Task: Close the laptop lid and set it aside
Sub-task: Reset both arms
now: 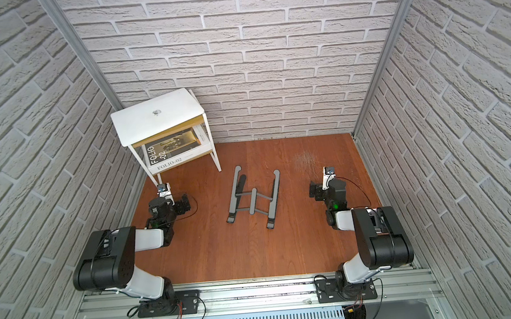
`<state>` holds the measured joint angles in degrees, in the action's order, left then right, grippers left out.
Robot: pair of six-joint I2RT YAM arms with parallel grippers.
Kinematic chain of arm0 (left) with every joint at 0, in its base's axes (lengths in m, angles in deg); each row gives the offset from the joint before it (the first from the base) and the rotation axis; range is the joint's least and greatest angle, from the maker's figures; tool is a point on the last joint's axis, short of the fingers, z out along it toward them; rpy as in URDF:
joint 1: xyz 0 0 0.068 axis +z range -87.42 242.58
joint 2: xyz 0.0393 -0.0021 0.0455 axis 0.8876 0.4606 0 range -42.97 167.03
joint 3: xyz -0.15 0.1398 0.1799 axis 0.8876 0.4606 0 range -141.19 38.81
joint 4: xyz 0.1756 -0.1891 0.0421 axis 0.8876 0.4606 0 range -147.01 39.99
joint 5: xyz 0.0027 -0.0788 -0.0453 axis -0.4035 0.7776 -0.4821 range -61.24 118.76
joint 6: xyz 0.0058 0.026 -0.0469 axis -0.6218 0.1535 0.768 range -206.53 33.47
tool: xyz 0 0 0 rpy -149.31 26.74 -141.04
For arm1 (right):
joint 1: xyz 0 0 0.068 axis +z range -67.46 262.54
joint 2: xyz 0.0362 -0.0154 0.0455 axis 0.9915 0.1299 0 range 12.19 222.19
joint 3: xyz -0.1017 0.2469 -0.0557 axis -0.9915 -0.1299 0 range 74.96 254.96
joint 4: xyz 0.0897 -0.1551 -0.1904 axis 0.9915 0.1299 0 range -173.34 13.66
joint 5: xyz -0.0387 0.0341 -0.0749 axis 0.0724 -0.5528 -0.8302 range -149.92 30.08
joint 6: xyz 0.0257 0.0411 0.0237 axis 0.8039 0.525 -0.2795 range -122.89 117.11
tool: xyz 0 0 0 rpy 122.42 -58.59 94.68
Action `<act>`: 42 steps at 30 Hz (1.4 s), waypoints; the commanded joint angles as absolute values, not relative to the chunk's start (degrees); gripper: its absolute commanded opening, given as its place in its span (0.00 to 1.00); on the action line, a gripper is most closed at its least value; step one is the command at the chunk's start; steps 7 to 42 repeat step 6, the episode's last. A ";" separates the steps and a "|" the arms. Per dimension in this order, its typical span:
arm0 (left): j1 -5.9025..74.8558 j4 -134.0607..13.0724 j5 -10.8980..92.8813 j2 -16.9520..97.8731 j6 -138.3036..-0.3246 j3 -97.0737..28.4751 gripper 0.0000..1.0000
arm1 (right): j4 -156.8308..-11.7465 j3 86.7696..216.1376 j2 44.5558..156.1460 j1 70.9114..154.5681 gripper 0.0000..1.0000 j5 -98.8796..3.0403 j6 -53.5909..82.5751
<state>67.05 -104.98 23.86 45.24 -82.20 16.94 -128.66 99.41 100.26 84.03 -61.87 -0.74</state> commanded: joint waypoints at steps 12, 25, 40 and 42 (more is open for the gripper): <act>67.37 -106.08 24.24 45.65 -82.67 16.13 0.99 | -129.37 99.48 100.25 84.07 0.99 -62.25 -0.03; 67.37 -106.08 24.24 45.65 -82.67 16.13 0.99 | -129.37 99.48 100.25 84.07 0.99 -62.25 -0.03; 67.37 -106.08 24.24 45.65 -82.67 16.13 0.99 | -129.37 99.48 100.25 84.07 0.99 -62.25 -0.03; 67.37 -106.08 24.24 45.65 -82.67 16.13 0.99 | -129.37 99.48 100.25 84.07 0.99 -62.25 -0.03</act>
